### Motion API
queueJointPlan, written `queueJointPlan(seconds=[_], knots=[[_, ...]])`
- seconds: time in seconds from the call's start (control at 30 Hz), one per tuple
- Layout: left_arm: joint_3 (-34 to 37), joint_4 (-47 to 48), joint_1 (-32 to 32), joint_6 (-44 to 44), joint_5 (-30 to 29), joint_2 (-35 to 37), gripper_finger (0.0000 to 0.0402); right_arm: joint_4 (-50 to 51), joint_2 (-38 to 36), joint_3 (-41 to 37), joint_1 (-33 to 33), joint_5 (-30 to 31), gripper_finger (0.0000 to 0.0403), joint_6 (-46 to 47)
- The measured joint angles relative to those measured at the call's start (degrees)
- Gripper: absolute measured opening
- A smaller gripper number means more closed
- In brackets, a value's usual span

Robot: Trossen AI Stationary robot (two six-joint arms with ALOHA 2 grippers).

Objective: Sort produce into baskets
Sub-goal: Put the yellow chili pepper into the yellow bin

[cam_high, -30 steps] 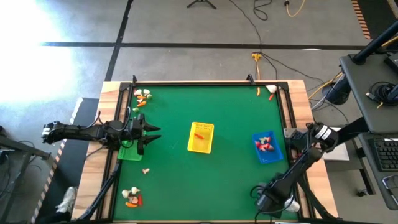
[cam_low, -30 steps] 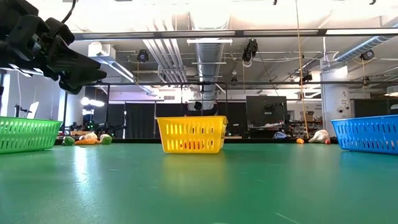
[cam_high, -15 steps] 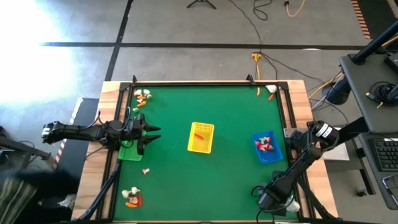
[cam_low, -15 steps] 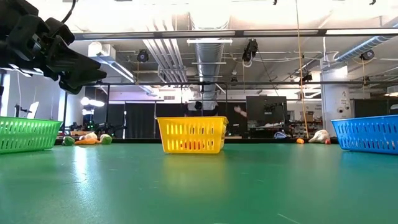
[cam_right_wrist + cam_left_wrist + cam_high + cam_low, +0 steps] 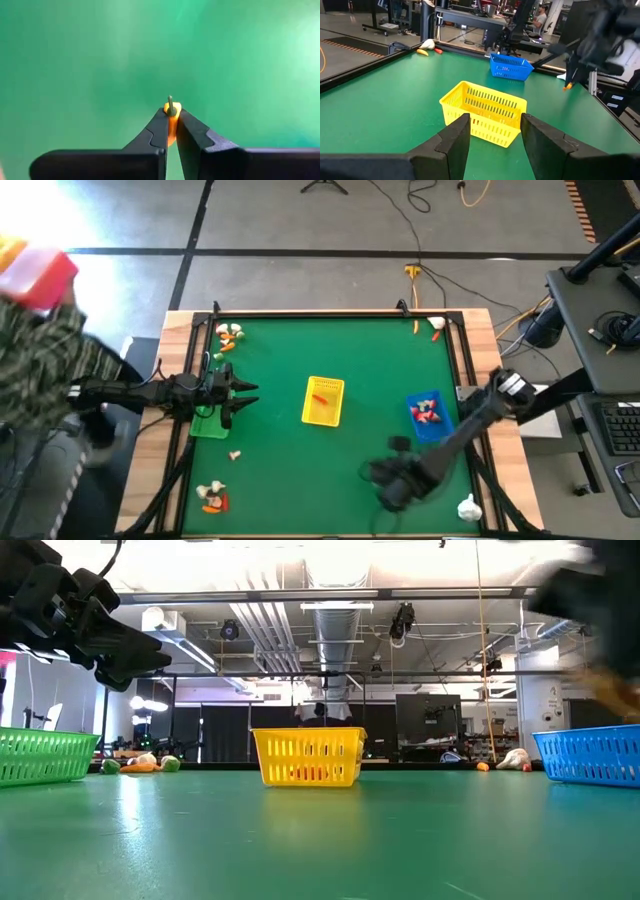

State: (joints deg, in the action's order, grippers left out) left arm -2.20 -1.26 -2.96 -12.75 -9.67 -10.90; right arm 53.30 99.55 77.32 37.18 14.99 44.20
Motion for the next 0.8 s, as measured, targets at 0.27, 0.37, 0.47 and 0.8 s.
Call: queueJointPlan(seconds=[0.27,0.37,0.47,0.8], knots=[[0.0,0.0,0.0,0.0,0.0,0.0,0.0158,-20.0,-0.1,7.3,-19.4,6.9,0.0018,-22.2],[0.0,0.0,0.0,0.0,0.0,0.0,0.0158,-31.4,0.2,6.6,-26.3,3.2,0.0018,-26.1],[0.0,0.0,0.0,0.0,0.0,0.0,0.0158,-36.7,1.7,6.3,-32.0,-0.2,0.0018,-26.7],[0.0,0.0,0.0,0.0,0.0,-0.1,0.0158,-37.4,9.0,6.2,-38.4,-4.7,0.0018,-24.7]])
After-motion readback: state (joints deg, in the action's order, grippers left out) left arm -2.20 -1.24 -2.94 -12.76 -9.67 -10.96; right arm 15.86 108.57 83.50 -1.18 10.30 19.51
